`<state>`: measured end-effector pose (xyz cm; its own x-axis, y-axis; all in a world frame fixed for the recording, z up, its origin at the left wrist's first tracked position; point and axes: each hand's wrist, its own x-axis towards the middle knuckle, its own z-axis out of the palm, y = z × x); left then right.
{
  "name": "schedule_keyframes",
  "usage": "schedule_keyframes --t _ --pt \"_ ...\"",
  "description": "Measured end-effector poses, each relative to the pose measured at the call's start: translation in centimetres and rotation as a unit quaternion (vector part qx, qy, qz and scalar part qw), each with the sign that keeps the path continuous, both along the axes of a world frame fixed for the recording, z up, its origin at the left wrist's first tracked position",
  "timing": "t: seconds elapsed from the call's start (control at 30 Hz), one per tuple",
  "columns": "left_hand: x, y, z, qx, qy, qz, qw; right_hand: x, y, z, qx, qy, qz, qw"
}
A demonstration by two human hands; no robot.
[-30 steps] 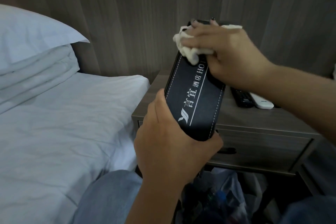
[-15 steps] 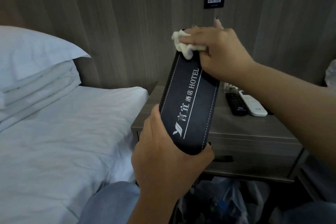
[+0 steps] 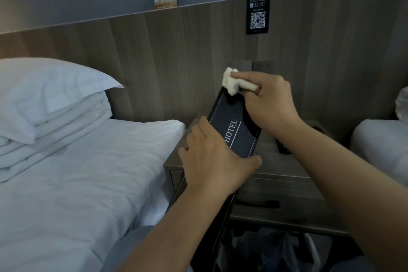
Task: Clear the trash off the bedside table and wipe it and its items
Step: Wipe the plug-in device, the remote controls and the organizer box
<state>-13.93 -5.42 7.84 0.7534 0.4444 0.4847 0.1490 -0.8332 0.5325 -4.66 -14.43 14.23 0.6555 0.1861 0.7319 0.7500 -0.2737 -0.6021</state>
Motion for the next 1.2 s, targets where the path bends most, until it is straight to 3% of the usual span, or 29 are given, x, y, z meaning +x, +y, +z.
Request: schedule_keyframes --t 0.13,0.27,0.43,0.63,0.93,1.2 --pt "0.6 0.4 0.4 0.021 -0.036 -0.039 0.998 -0.5 -3.4 0.3 0.099 0.101 0.107 0.984" --pt "0.0 1.4 2.3 0.019 -0.113 -0.071 0.991 -1.1 -5.7 3.2 0.174 0.142 0.172 0.959" --pt "-0.5 3.1 6.9 0.046 -0.212 -0.153 0.964 -1.7 -7.1 8.2 0.261 0.118 0.217 0.933" --pt "1.2 4.1 7.2 0.066 -0.284 -0.230 0.929 -3.1 -6.6 9.4 0.190 -0.032 0.118 0.974" --pt "4.2 3.8 -2.8 -0.090 -0.308 -0.238 0.917 -4.4 -4.2 4.1 0.000 -0.031 0.163 0.986" --pt "3.2 3.1 -1.3 -0.099 -0.310 -0.224 0.919 -4.9 -3.0 4.9 -0.023 -0.024 0.174 0.984"
